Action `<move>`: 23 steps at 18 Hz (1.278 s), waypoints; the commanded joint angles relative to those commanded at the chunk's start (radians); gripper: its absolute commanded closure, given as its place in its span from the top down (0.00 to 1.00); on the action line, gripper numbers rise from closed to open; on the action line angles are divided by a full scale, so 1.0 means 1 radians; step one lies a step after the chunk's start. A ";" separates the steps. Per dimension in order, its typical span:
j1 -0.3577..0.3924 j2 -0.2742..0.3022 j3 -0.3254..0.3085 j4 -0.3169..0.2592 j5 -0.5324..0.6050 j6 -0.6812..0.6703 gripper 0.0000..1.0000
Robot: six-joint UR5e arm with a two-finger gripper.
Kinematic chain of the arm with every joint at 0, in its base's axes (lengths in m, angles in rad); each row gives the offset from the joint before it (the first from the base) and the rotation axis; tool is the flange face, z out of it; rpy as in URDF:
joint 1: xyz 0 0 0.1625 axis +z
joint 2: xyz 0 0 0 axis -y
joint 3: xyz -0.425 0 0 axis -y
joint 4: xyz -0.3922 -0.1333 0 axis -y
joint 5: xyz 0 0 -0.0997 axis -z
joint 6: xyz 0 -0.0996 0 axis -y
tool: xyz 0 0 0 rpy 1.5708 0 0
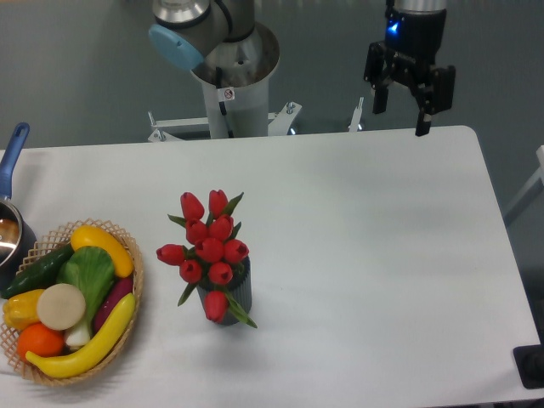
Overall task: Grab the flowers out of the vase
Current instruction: 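Open the gripper wide above the table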
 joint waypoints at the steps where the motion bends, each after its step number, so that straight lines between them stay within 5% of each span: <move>1: 0.000 0.000 0.000 0.002 0.002 0.000 1.00; 9: 0.015 0.028 -0.038 0.000 -0.005 -0.034 1.00; 17: 0.017 0.031 -0.066 0.000 -0.048 -0.259 1.00; 23: 0.003 0.041 -0.118 0.000 -0.201 -0.391 1.00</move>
